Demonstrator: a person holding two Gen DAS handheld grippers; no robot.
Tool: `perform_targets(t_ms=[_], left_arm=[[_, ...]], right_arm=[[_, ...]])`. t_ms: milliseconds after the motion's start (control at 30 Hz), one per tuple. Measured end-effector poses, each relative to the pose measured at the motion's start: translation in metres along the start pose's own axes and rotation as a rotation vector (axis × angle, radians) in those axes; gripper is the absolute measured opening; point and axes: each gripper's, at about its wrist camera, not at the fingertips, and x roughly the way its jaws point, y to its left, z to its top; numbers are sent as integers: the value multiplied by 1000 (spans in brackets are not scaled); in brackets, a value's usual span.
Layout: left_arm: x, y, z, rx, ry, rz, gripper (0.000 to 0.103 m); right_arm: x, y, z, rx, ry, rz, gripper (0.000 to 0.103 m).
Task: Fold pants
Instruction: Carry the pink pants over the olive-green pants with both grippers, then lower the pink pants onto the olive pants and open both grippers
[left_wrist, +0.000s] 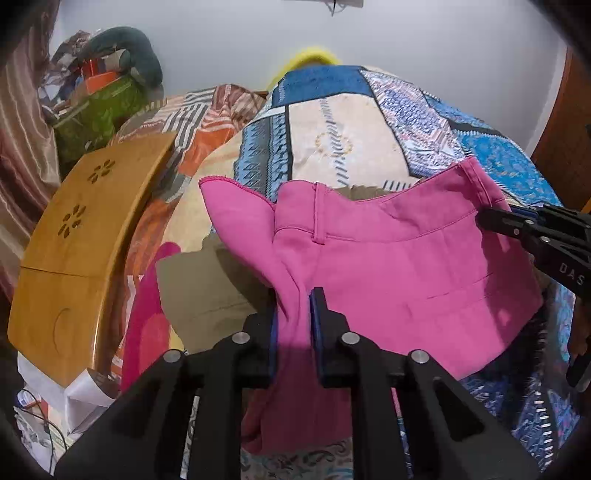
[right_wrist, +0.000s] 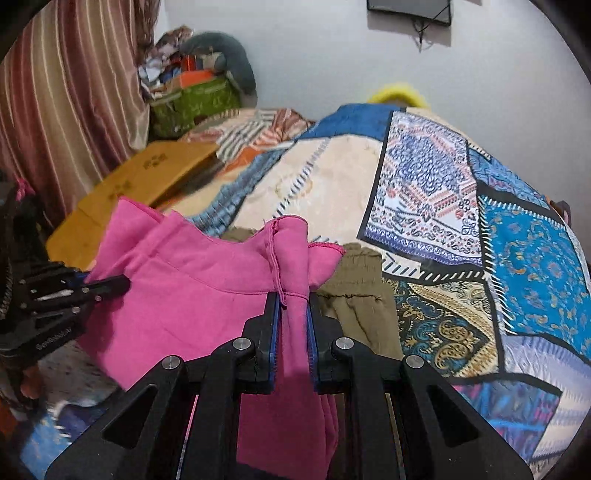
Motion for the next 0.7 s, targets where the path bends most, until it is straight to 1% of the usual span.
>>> perform_targets(t_ms=[67, 100, 167, 267, 333, 367, 400, 467, 533, 633, 667, 700], left_arm=[[2, 4, -1, -10, 0, 5, 22], [1, 5, -2, -14, 0, 7, 24], [-1, 5, -1, -15, 3, 19, 30], [-9, 9, 0, -14, 3, 30, 32], [-16, 12, -1, -14, 0, 47, 32], [-19, 16, -2, -15, 4, 55, 32], [-23, 19, -3, -22, 13, 64, 32], [-32, 25, -6, -38, 19, 71, 32], [-50, 28, -8, -51, 7, 79, 32], [-89, 24, -11, -47, -46, 84, 32], [-105, 21, -12, -44, -69, 76, 32], [-122, 18, -13, -39, -92, 65, 32]], right_arm=[[8, -5, 1, 13, 31, 3, 14], [10, -8, 1, 22, 50, 11, 18], [11, -11, 0, 29, 64, 4, 19], [5, -9, -4, -1, 73, -38, 30], [-2, -10, -9, -12, 76, -52, 39], [-4, -12, -10, -10, 76, -58, 46], [-9, -14, -13, -6, 73, -65, 48], [-22, -17, -15, 9, 62, -66, 48], [-45, -20, -16, 41, 34, -56, 48], [-88, -18, -14, 65, -31, -18, 48], [-101, -15, -13, 62, -50, -11, 48], [-122, -11, -13, 57, -84, -10, 48]])
